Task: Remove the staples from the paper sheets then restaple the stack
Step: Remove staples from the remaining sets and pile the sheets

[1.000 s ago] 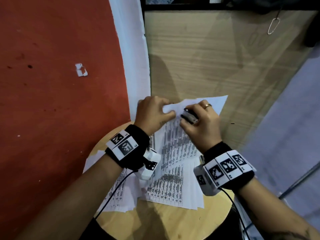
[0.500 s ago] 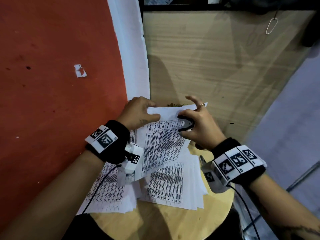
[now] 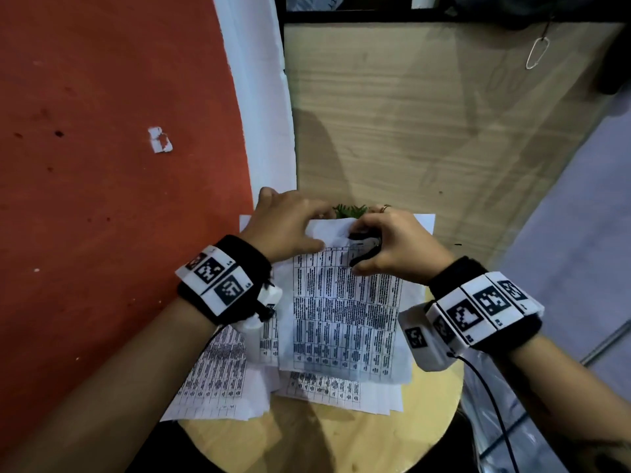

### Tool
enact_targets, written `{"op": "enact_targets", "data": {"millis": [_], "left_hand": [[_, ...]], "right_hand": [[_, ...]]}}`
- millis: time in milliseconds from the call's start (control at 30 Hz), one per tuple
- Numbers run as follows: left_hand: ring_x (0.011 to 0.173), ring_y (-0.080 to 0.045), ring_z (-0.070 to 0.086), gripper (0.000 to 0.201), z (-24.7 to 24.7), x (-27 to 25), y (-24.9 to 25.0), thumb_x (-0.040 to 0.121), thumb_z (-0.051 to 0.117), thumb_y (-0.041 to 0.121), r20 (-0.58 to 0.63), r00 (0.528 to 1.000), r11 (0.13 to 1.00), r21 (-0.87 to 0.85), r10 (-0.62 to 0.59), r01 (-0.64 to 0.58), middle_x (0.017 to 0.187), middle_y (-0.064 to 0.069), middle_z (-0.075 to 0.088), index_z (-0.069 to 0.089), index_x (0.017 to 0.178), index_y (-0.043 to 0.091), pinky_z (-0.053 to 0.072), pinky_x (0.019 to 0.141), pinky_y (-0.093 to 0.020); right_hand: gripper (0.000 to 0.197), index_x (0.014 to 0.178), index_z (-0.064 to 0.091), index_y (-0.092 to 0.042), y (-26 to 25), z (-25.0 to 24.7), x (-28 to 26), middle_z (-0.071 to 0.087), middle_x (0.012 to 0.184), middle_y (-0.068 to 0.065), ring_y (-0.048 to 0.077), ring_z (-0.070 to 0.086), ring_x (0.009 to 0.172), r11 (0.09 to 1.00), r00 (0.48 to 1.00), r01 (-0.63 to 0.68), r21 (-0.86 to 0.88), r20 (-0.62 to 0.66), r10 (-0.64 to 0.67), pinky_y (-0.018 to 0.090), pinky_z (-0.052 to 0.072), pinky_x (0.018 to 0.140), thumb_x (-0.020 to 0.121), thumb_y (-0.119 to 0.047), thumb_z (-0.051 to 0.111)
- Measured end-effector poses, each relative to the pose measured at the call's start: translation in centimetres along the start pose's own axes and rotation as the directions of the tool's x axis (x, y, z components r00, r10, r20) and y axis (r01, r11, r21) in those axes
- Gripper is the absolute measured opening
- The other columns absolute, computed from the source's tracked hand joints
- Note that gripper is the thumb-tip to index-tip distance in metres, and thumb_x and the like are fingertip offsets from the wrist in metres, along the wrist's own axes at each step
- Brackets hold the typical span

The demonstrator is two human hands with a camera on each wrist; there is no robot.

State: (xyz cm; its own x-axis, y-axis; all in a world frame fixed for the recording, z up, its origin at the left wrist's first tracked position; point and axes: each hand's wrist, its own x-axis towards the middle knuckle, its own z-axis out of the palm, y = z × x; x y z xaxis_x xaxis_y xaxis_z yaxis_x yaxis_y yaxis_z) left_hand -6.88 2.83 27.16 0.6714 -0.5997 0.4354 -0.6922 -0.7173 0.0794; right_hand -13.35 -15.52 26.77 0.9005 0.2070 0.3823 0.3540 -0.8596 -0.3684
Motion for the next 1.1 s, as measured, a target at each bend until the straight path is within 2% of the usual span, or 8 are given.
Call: {"op": "enact_targets", "data": {"millis": [133, 300, 433, 600, 700, 800, 900, 1100], "left_hand": [[0.086, -0.020, 0.051, 0.029, -0.2, 0.5, 1.3, 0.078, 0.067, 0.049, -0.010, 1.000, 0.999, 0.053, -0.010, 0.010, 0.066, 0.012, 0.040, 0.065, 0.097, 0.027, 0.011, 0.069, -0.031], [0.065, -0.022, 0.052, 0.025, -0.3, 0.8, 0.3, 0.080, 0.070, 0.042, 0.109, 0.993, 0.981, -0.191, 0.037, -0.015, 0.051, 0.010, 0.042, 0.058, 0.069, 0.023, 0.027, 0.058, -0.030], [0.074, -0.027, 0.063, 0.019, 0.2, 0.9, -0.7, 0.069, 0.071, 0.048, 0.124, 0.992, 0.937, -0.347, -0.001, 0.045, 0.056, 0.014, 0.054, 0.059, 0.067, 0.033, 0.044, 0.064, -0.031], [0.060, -0.013, 0.058, 0.024, 0.1, 0.5, -0.3, 0.064, 0.069, 0.052, 0.092, 0.995, 0.892, -0.446, -0.041, 0.078, 0.059, 0.003, 0.063, 0.067, 0.064, 0.029, 0.043, 0.059, -0.031], [0.051, -0.003, 0.048, 0.023, -0.2, 0.3, -0.2, 0.067, 0.070, 0.046, 0.088, 0.995, 0.858, -0.507, -0.041, 0.080, 0.051, 0.007, 0.054, 0.064, 0.056, 0.027, 0.035, 0.054, -0.028], [0.053, -0.006, 0.046, 0.026, -0.7, 0.4, -0.2, 0.067, 0.073, 0.038, 0.117, 0.992, 0.794, -0.599, -0.044, 0.105, 0.055, 0.002, 0.054, 0.067, 0.061, 0.013, 0.032, 0.055, -0.025], [0.056, -0.007, 0.042, 0.038, -1.1, 0.5, 0.0, 0.068, 0.078, 0.032, 0.143, 0.990, 0.749, -0.654, -0.012, 0.104, 0.057, 0.000, 0.048, 0.064, 0.067, -0.003, 0.029, 0.053, -0.024], [0.062, -0.009, 0.042, 0.040, -1.5, 0.6, 0.4, 0.067, 0.075, 0.028, 0.157, 0.988, 0.702, -0.704, 0.008, 0.106, 0.063, -0.003, 0.046, 0.065, 0.073, -0.010, 0.029, 0.059, -0.027]], "right_hand": [[0.050, 0.099, 0.070, -0.009, -0.4, -0.1, -0.3, 0.058, 0.091, 0.004, 0.018, 0.055, 0.084, 0.999, 0.997, -0.021, 0.045, -0.072, 0.025, 0.023, 0.040, 0.071, 0.054, -0.019, 0.088], [0.050, 0.096, 0.071, -0.011, -0.2, -0.3, -0.9, 0.059, 0.095, 0.004, 0.020, 0.059, 0.089, 0.985, 0.996, -0.052, 0.163, -0.067, 0.064, 0.027, 0.047, 0.083, 0.051, -0.019, 0.090], [0.048, 0.093, 0.070, -0.010, 0.0, 0.5, -1.3, 0.058, 0.096, 0.005, 0.019, 0.060, 0.088, 0.975, 0.988, -0.045, 0.217, -0.136, 0.076, 0.021, 0.046, 0.081, 0.051, -0.019, 0.091], [0.045, 0.091, 0.070, -0.013, -0.5, 1.1, -1.5, 0.059, 0.095, 0.009, 0.021, 0.061, 0.087, 0.952, 0.982, -0.049, 0.303, -0.161, 0.102, 0.028, 0.049, 0.081, 0.051, -0.018, 0.091], [0.047, 0.093, 0.070, -0.012, -0.5, 0.8, -1.7, 0.058, 0.101, 0.008, 0.011, 0.058, 0.093, 0.944, 0.977, -0.010, 0.331, -0.200, 0.080, 0.020, 0.046, 0.086, 0.052, -0.021, 0.090], [0.044, 0.099, 0.067, -0.005, -0.9, 0.6, -2.1, 0.054, 0.112, 0.013, 0.001, 0.053, 0.095, 0.974, 0.903, 0.182, 0.138, -0.416, -0.110, 0.017, 0.046, 0.086, 0.058, -0.018, 0.077], [0.041, 0.103, 0.066, -0.003, -1.4, 0.8, -2.2, 0.059, 0.107, 0.017, 0.031, 0.062, 0.090, 0.942, 0.861, 0.294, -0.163, -0.384, -0.335, 0.040, 0.056, 0.069, 0.063, -0.010, 0.067], [0.038, 0.103, 0.065, -0.004, -1.6, 0.7, -1.8, 0.063, 0.100, 0.014, 0.034, 0.061, 0.089, 0.890, 0.829, 0.375, -0.260, -0.336, -0.447, 0.042, 0.055, 0.056, 0.067, -0.013, 0.057]]}}
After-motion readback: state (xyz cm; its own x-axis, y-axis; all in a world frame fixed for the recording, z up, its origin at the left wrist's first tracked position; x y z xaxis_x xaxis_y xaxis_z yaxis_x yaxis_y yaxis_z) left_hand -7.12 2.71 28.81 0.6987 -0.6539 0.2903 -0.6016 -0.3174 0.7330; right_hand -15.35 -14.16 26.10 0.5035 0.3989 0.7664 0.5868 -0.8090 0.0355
